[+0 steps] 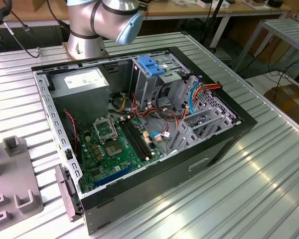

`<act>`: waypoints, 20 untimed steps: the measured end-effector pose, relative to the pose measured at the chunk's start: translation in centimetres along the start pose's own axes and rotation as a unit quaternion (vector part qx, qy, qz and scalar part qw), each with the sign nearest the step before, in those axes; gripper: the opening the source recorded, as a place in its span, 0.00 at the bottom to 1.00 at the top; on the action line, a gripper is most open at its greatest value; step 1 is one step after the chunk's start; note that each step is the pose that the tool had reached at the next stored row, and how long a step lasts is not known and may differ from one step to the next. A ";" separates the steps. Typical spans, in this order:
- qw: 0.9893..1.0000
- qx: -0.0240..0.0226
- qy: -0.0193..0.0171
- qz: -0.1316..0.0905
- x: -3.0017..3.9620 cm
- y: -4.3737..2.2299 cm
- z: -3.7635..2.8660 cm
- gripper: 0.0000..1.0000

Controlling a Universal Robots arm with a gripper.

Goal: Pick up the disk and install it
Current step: 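Reach for the disk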

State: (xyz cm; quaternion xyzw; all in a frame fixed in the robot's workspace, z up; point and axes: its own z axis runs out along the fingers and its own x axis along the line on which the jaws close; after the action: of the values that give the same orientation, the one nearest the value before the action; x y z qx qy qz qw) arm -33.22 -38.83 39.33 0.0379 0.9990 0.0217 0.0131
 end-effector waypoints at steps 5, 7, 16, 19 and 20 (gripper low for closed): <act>1.000 0.000 0.000 0.000 2.17 -0.12 -0.06 0.10; 1.000 0.000 0.000 0.000 3.57 -0.21 -0.10 0.10; 1.000 0.000 0.000 0.000 12.17 -0.73 -0.34 0.10; 1.000 0.000 0.000 0.000 13.85 -0.79 -0.38 0.10; 1.000 0.000 0.000 0.000 13.88 -0.80 -0.38 0.10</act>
State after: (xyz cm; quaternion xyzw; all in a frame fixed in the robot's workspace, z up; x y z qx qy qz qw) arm -47.12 -38.59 39.33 0.0379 0.9990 0.0217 0.0130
